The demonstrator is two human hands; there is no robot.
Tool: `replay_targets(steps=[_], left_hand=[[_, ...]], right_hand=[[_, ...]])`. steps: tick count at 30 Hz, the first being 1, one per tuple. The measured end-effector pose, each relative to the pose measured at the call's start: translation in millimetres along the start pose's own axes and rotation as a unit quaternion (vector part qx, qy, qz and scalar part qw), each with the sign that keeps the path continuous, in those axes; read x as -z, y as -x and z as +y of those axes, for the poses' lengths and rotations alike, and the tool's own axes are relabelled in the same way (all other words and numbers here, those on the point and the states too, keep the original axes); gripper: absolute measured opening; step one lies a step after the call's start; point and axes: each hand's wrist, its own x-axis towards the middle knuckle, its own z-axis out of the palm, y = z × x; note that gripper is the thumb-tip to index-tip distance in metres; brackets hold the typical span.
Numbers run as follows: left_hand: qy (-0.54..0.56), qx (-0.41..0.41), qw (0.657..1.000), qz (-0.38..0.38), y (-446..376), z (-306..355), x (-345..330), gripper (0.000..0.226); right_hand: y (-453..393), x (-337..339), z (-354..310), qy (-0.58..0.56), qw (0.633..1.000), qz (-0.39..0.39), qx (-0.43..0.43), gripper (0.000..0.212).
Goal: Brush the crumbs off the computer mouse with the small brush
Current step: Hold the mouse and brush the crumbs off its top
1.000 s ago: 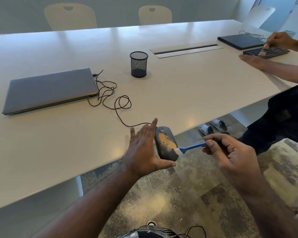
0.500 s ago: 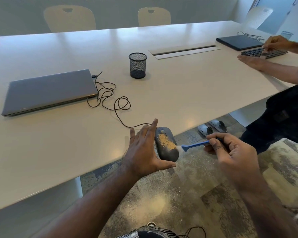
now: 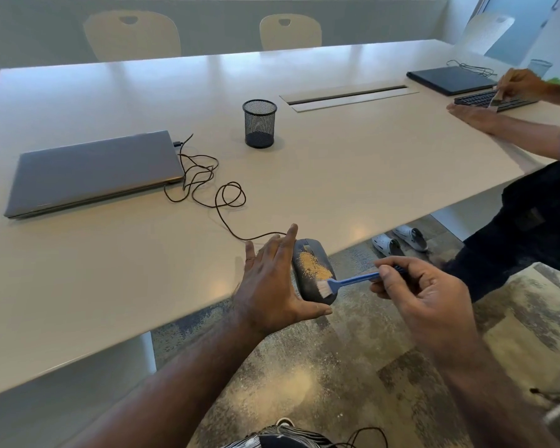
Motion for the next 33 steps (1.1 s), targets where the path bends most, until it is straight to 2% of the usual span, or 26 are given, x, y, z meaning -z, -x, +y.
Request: replay_targets(steps=[7, 13, 20, 26, 33], left_hand=[[-0.001, 0.005, 1.0, 0.003, 0.7, -3.8, 0.3, 0.138], [0.007, -0.004, 1.0, 0.005, -0.4, 0.7, 0.9, 0.138], [0.009, 0.005, 1.0, 0.005, -0.3, -3.0, 1.6, 0.138], [0.004, 0.0, 1.0, 0.005, 0.7, -2.4, 1.7, 0.138], [0.003, 0.008, 1.0, -0.001, 0.5, -5.6, 1.8, 0.138]], right_hand=[[-5.7, 14.3, 1.0, -0.032, 0.998, 0.045, -0.01, 0.013], [-0.7, 1.8, -2.3, -0.032, 0.999, -0.014, -0.009, 0.013], [-11.1, 11.1, 5.9, -0.038, 0.997, 0.059, -0.029, 0.011], [-8.4, 5.1, 3.0, -0.043, 0.999, 0.027, -0.015, 0.01], [-14.0, 9.1, 4.2, -0.005, 0.997, 0.071, 0.013, 0.016]])
